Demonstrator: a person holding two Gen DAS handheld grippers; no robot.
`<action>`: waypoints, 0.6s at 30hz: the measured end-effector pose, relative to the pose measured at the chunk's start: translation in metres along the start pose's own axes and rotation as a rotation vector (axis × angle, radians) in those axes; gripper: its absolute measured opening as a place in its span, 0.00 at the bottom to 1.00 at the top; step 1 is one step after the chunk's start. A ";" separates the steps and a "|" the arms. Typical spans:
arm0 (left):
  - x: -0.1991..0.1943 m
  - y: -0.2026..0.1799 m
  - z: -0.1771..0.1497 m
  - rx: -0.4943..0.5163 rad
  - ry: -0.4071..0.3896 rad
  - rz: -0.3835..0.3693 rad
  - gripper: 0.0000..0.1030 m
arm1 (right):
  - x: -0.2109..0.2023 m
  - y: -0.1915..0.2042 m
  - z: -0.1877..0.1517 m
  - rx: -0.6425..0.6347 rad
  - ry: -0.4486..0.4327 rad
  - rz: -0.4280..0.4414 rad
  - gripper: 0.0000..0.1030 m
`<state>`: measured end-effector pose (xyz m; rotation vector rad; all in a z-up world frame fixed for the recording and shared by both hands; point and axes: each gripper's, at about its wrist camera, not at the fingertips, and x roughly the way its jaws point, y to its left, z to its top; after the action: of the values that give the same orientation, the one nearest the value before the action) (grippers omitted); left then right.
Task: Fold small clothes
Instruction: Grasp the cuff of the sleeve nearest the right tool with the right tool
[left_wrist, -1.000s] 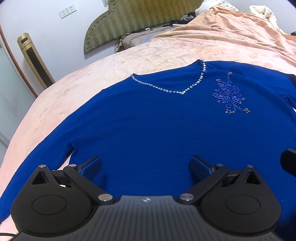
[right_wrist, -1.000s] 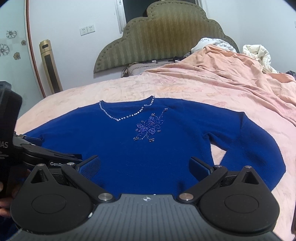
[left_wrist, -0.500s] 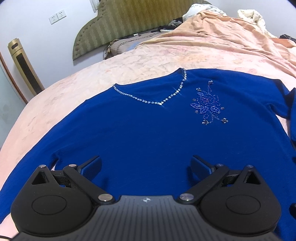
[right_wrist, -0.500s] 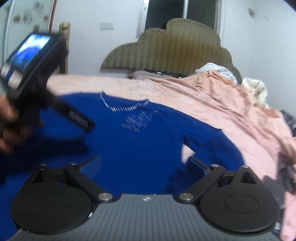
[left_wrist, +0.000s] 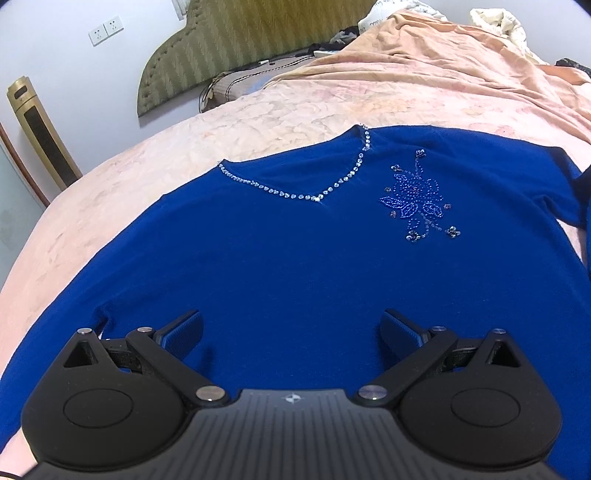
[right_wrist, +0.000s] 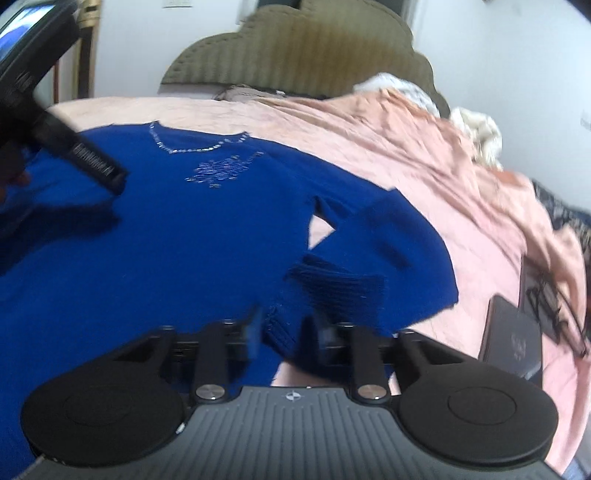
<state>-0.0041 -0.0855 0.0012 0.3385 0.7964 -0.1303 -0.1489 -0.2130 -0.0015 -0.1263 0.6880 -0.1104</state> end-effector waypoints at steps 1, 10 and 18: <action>0.001 0.002 0.000 -0.003 0.002 0.000 1.00 | 0.000 -0.005 0.001 0.018 0.004 0.006 0.13; 0.004 0.025 0.001 -0.060 0.013 0.002 1.00 | -0.021 -0.120 0.060 0.288 -0.191 0.019 0.08; 0.013 0.046 0.001 -0.112 0.036 0.043 1.00 | -0.030 -0.250 0.135 0.340 -0.397 -0.310 0.08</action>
<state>0.0163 -0.0419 0.0040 0.2525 0.8282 -0.0395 -0.1010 -0.4450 0.1584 0.0733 0.2424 -0.4847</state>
